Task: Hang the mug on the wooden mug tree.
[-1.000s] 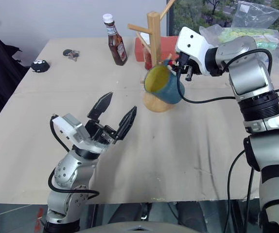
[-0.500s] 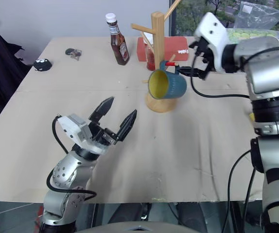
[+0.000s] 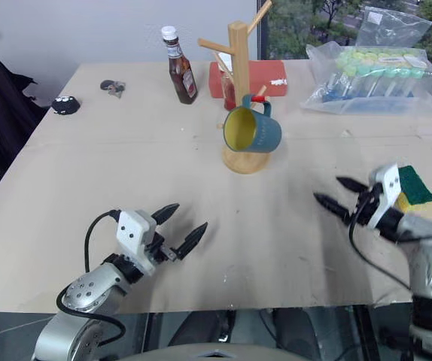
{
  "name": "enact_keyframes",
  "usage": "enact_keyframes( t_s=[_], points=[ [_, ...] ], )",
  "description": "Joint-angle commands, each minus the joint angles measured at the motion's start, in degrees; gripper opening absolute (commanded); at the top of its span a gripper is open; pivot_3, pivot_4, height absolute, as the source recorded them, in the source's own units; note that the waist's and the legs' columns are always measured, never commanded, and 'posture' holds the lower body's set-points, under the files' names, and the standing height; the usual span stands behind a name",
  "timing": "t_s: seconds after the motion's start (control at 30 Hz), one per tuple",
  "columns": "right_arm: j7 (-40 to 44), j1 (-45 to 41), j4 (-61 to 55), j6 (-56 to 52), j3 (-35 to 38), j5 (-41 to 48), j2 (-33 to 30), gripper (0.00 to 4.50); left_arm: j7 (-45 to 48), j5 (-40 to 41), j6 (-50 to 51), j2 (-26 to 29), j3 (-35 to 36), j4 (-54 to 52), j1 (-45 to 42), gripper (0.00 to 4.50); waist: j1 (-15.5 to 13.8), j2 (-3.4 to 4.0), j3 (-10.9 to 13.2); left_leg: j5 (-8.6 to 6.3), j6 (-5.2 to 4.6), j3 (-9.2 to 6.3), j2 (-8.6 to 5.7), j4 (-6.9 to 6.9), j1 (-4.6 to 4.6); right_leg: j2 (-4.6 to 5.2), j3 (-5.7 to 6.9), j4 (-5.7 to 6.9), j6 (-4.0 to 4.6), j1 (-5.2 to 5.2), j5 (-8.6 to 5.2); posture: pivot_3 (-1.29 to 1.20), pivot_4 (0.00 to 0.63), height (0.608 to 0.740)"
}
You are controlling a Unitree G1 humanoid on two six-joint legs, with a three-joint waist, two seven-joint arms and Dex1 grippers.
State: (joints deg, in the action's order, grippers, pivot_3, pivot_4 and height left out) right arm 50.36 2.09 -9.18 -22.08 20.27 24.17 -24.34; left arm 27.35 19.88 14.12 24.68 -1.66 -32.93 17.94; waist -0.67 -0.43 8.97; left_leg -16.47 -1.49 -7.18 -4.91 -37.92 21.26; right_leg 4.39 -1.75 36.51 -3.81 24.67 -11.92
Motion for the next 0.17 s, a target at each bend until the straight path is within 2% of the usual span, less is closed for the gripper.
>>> enact_keyframes(
  t_s=[0.03, 0.17],
  points=[
    [-3.7, 7.5, -4.1, 10.0, -0.6, -2.5, 4.4, 4.46, 2.1, -0.1, -2.0, 0.4, 0.0, 0.5, 0.2, 4.50, -0.1, 0.03, 0.0, -0.12, -0.21, 0.00, 0.00, 0.01, -0.22, -0.05, -0.01, 0.01, -0.01, -0.21, -0.01, 0.00, 0.150, 0.740],
    [-5.3, 14.5, -4.2, 19.1, -3.6, -6.0, 7.3, 4.46, 2.6, -0.2, -2.0, -0.1, 0.0, 1.9, -1.0, 4.50, 0.1, 0.03, 0.0, -0.16, -0.25, 0.01, 0.09, 0.01, -0.97, -0.16, -0.01, -0.05, -0.17, -0.96, -0.23, 0.00, 0.150, 0.740]
  ],
)
